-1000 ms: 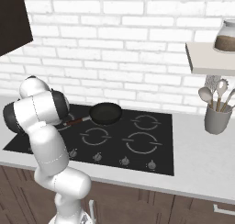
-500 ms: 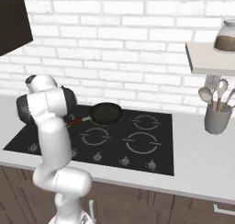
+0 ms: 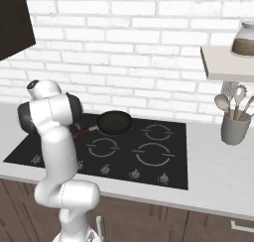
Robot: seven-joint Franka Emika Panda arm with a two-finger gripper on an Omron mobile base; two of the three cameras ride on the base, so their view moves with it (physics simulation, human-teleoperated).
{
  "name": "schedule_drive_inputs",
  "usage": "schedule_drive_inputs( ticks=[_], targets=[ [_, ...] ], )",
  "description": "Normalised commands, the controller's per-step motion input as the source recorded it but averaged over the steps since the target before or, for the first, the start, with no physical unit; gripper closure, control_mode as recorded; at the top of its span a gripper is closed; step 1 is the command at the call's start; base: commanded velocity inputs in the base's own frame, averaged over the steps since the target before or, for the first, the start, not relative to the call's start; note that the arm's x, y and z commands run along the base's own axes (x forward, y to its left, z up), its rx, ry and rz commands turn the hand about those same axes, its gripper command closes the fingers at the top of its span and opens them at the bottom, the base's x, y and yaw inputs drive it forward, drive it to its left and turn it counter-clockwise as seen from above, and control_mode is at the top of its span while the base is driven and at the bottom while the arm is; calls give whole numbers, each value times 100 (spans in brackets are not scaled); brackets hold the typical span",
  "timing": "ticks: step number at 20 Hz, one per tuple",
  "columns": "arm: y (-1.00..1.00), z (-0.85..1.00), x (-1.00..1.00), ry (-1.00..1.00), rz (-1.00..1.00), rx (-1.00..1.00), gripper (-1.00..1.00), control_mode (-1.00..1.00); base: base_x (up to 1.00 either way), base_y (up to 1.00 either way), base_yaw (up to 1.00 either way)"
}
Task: Pick the kettle from the counter and place it on a stove burner. Then turn the burner on.
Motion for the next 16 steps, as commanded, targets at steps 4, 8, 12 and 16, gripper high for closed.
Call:
schedule_drive_inputs(
  ticks=[4, 8, 12, 16],
  targets=[
    [-34, 0, 0, 0, -1, 0, 100, -100, 0, 0, 0],
    [-15, 0, 0, 0, 0, 0, 100, -100, 0, 0, 0],
    [-6, -5, 0, 0, 0, 0, 100, -100, 0, 0, 0],
    [0, -12, -8, 0, 0, 0, 100, -100, 0, 0, 0]
  ],
)
